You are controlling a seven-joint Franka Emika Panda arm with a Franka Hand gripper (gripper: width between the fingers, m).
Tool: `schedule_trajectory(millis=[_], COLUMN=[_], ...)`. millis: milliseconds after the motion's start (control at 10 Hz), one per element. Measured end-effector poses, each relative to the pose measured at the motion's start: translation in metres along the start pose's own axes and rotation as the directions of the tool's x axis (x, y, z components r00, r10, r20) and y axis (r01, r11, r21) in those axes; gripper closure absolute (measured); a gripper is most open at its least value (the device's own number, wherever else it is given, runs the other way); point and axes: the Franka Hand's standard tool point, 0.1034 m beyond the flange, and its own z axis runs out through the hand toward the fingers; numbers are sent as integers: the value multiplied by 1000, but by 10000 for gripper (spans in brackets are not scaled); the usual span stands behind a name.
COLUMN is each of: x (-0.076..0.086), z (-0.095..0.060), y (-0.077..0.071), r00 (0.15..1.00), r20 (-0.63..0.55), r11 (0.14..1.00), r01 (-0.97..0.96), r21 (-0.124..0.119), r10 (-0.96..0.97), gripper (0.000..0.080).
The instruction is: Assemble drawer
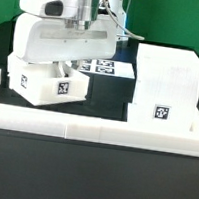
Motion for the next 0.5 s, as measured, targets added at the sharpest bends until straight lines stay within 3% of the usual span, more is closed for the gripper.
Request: schedule_trajectory(millis=[500], x=[-5], z=[2], y=[2], r00=[943], r20=[30], r11=[943], r01=[332], r21=[-1], r10=[-332], gripper=[757])
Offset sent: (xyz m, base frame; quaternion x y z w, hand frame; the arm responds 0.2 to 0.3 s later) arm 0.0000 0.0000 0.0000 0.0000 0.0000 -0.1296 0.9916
